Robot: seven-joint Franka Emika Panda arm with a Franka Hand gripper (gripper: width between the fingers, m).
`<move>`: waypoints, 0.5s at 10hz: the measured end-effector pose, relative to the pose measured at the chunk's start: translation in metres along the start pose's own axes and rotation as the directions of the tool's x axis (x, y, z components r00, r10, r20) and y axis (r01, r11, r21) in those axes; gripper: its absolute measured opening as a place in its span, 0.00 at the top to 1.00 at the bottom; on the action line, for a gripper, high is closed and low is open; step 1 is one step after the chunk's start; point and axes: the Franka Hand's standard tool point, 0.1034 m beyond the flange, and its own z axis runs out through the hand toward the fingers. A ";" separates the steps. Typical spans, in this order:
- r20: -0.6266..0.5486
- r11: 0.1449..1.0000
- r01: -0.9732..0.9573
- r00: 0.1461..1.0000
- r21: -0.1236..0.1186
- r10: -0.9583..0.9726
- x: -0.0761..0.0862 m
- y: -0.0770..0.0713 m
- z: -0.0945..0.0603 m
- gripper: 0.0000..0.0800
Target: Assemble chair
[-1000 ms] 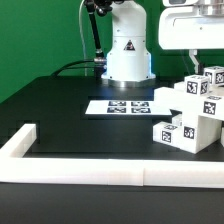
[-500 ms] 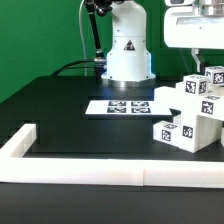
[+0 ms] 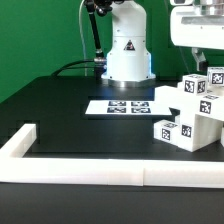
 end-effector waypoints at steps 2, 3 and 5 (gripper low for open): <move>0.008 0.997 0.074 0.997 -0.010 -0.074 -0.002 0.001 0.000 0.19; 0.006 0.991 0.130 0.991 -0.012 -0.130 -0.002 0.001 0.000 0.19; 0.008 0.894 0.448 0.894 -0.013 -0.448 0.000 0.003 0.000 0.19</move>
Offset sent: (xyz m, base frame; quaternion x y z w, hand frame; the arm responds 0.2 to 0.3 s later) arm -0.0016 0.0016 0.0007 -0.0131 0.0132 -0.2883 0.9574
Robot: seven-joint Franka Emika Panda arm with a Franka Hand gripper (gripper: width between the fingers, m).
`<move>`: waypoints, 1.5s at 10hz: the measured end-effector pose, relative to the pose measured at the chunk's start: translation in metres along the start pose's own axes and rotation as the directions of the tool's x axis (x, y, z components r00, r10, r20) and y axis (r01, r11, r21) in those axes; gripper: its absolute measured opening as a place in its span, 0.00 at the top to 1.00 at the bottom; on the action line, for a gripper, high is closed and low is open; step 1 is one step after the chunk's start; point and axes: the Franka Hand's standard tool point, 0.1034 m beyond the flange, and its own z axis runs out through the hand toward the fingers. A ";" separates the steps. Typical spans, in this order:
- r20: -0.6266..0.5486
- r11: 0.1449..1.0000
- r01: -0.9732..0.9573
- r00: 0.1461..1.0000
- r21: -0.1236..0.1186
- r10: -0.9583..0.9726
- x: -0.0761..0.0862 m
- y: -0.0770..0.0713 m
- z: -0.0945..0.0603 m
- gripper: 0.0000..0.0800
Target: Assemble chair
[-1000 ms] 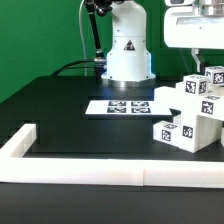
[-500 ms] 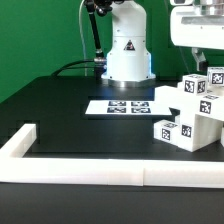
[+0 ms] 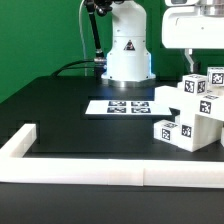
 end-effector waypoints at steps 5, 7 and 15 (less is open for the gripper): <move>-0.009 0.938 0.343 0.939 -0.043 -0.343 -0.001 0.000 0.000 0.19; -0.006 0.914 0.404 0.914 -0.043 -0.405 0.000 0.001 0.000 0.19; -0.013 0.974 0.225 0.974 -0.020 -0.225 0.000 0.000 0.000 0.65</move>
Offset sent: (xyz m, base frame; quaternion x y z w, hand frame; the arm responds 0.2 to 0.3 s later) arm 0.0047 0.0009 0.0009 -0.0321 0.0078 -0.2252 0.9738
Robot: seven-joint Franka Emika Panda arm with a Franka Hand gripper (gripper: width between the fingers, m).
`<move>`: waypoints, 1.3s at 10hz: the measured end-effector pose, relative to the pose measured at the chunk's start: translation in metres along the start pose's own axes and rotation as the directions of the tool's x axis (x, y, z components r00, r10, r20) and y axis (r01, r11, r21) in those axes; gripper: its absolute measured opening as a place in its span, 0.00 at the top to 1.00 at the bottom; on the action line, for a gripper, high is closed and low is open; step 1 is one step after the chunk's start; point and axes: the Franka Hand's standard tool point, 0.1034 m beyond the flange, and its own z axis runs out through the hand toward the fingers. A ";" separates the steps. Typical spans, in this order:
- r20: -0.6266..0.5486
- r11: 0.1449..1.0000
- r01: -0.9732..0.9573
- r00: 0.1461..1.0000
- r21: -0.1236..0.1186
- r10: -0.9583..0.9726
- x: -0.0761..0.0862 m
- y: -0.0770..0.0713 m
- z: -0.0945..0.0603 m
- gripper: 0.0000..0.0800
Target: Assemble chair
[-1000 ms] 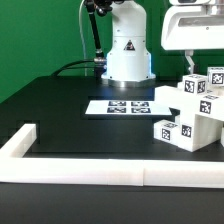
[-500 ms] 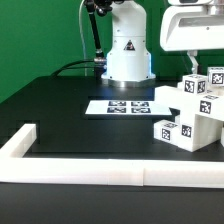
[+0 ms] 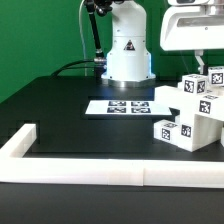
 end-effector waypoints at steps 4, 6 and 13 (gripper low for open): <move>0.005 0.885 -0.462 0.887 0.048 0.463 0.000 -0.007 0.001 0.65; 0.018 0.798 -0.600 0.800 0.060 0.600 0.001 -0.009 0.000 0.65; 0.021 0.875 -0.483 0.876 0.035 0.482 -0.001 -0.016 -0.003 0.21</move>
Offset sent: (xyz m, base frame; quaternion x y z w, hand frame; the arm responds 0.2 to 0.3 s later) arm -0.0099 0.0022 -0.0162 0.0343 -0.0090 0.3721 0.9275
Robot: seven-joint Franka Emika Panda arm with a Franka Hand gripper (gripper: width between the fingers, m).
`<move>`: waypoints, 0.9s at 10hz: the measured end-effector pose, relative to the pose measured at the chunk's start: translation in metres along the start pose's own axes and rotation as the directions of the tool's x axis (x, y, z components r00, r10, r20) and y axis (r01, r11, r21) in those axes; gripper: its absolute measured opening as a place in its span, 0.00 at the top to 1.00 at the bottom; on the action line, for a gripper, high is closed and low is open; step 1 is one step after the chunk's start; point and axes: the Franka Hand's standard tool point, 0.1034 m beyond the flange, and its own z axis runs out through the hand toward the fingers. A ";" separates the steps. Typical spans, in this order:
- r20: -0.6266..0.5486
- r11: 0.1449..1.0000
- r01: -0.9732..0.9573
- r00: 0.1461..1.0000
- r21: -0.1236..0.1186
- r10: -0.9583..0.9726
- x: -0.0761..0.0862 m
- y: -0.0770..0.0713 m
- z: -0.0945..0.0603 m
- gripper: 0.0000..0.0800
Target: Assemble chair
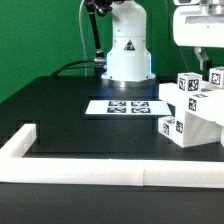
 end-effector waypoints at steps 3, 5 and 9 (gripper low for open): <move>0.000 0.975 0.221 0.975 -0.001 -0.221 0.001 0.001 0.000 0.19; -0.002 0.922 0.387 0.922 -0.004 -0.387 0.001 0.001 0.000 0.19; -0.009 0.693 0.718 0.694 -0.071 -0.720 0.003 0.001 -0.001 0.19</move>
Offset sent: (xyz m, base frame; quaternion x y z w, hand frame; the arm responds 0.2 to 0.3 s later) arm 0.0000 0.0000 0.0000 0.0000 0.0000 -0.1938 0.9810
